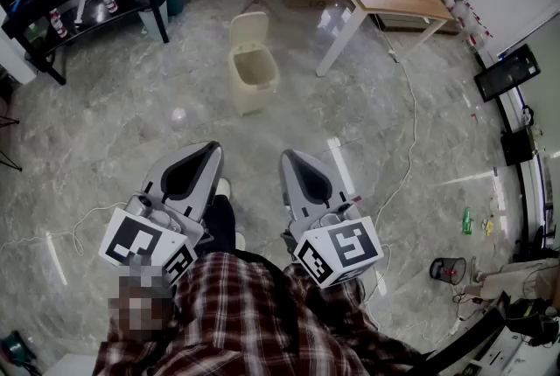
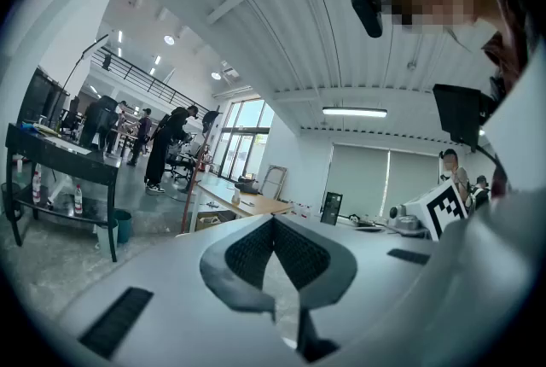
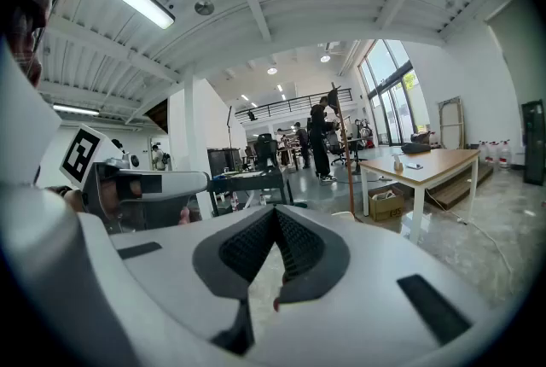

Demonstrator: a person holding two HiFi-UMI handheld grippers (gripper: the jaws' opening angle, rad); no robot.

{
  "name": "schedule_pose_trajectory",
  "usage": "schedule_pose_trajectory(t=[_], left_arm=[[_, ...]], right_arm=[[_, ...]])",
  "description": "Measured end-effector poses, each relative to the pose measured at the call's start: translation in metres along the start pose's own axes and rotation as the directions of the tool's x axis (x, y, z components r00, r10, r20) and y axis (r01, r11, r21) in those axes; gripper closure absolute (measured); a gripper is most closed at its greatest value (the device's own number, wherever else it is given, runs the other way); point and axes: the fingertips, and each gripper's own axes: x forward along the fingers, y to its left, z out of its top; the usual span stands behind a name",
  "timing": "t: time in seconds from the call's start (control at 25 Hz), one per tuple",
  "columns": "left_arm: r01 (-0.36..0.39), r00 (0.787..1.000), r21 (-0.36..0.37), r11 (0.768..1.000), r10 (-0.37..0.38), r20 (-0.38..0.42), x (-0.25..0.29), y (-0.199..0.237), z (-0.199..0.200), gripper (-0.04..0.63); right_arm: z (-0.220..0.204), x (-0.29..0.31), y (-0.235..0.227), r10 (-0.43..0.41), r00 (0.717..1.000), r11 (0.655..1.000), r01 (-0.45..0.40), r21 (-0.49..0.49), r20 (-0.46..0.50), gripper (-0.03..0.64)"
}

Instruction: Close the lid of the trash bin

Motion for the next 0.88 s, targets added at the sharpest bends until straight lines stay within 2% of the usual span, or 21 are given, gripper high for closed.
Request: schedule_pose_trajectory(t=[0.28, 0.6, 0.88], left_arm=[[0.028, 1.0, 0.006, 1.0, -0.028, -0.012, 0.065, 0.053, 0.011, 0.586], [0.055, 0.998, -0.003, 0.999, -0.055, -0.028, 0.141, 0.14, 0.03, 0.586], [0.073, 0.996, -0.004, 0.997, -0.074, -0.059, 0.186, 0.189, 0.037, 0.586]], right_arm=[[0.013, 0.076, -0.04, -0.009, 1.0, 1.0, 0.009, -0.003, -0.02, 0.606], [0.041, 0.18, -0.08, -0.039, 0.999, 0.999, 0.039, -0.012, -0.024, 0.606], [0.05, 0.237, -0.105, -0.075, 0.996, 0.997, 0.075, 0.002, -0.048, 0.606]])
